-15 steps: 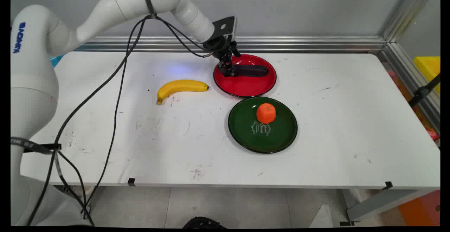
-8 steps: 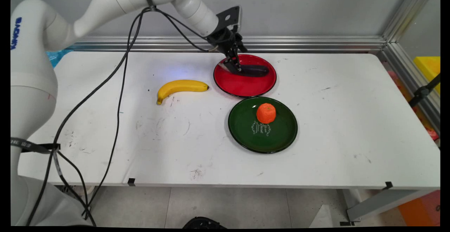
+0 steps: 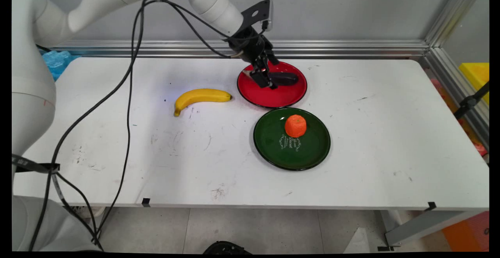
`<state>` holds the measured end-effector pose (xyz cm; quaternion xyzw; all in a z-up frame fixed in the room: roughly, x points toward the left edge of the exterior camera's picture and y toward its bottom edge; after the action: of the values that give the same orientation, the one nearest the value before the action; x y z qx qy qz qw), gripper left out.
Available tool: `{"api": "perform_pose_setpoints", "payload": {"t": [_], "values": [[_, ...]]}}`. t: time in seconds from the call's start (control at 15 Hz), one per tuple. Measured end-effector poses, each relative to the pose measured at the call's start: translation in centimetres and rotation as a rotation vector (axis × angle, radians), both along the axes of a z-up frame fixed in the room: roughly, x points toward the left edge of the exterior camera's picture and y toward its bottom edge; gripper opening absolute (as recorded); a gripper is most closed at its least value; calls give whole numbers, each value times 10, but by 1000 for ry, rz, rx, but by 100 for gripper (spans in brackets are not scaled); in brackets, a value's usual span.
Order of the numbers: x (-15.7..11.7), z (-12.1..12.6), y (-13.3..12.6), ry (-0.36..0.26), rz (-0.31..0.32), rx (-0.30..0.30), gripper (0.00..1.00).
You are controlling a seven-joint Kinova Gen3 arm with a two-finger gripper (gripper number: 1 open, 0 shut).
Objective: Pick up the mandarin from the green plate
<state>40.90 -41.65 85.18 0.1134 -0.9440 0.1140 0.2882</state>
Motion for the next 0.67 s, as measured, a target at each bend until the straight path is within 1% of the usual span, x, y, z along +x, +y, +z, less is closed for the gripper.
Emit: {"api": "perform_pose_setpoints", "payload": {"t": [0.33, 0.47, 0.67], "values": [[3, 11, 54, -32, -21, 103, 100], [8, 12, 74, -53, -34, 137, 100], [12, 11, 95, -76, -50, 171, 100]]}}
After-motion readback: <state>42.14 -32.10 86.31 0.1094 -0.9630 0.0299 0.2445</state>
